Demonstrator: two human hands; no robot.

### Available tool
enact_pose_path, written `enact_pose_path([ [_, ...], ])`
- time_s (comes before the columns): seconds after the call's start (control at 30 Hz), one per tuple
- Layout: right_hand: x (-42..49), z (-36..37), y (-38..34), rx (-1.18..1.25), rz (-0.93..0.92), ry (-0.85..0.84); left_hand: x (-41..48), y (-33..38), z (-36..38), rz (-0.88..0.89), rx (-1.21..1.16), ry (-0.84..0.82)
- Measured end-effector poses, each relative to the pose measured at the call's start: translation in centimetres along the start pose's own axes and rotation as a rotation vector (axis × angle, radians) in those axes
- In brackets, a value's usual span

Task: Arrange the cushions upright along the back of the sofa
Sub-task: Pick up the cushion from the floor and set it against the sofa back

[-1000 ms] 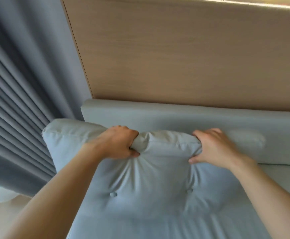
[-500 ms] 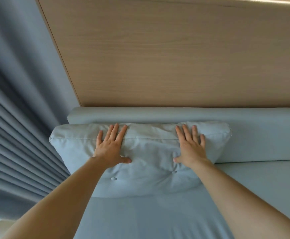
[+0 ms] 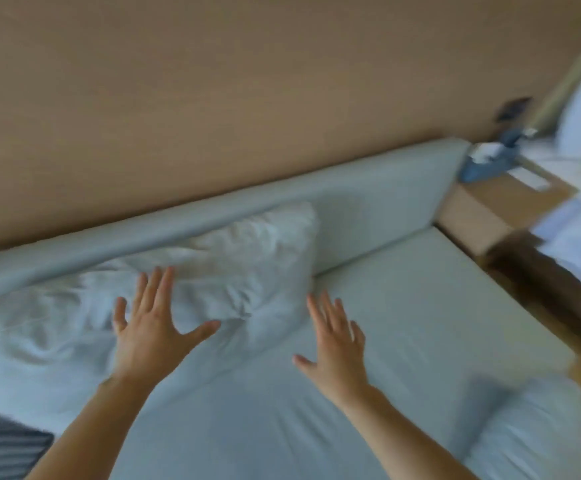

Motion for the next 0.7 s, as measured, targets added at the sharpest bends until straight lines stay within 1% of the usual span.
enact_pose_path([
  [0.07, -5.2, 1.1, 6.2, -0.022, 0.121, -0.149, -3.1, 6.7, 4.6, 0.082, -0.084, -0.033],
  [0.1, -7.8, 1.1, 9.4, -0.026, 0.187, -0.191, -4.9, 10.1, 7.3, 0.11, -0.117, -0.085],
  [0.23, -17.6, -1.5, 22.3, -0.01, 0.463, -0.227, -13.0, 24.3, 18.3, 0.262, -0.133, -0.427],
  [0.37, -27.9, -5.3, 34.3, 0.005, 0.696, -0.234, -21.4, 36.9, 26.5, 0.403, -0.074, -0.722],
  [0.47, -34.3, -6.7, 41.4, 0.055, 0.804, -0.246, -26.8, 44.6, 31.2, 0.448, -0.047, -0.884],
  [0.53, -37.2, -6.7, 45.4, 0.099, 0.84, -0.236, -29.8, 48.8, 34.2, 0.439, -0.043, -0.954],
  [0.63, -39.6, -5.2, 50.9, 0.175, 0.858, -0.241, -33.0, 53.9, 38.8, 0.406, -0.026, -1.008],
  [0.7, -40.2, -3.7, 54.4, 0.246, 0.849, -0.237, -34.6, 56.7, 42.3, 0.388, 0.029, -1.019],
])
Point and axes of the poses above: each hand's wrist, its own x-axis towards the middle knuckle, its own z-axis out of the palm, y = z × x, the point moved 9 cm from there along x, towards the middle knuckle, and after that the axes turned 10 degrees about -x, right-handed, at the moved point
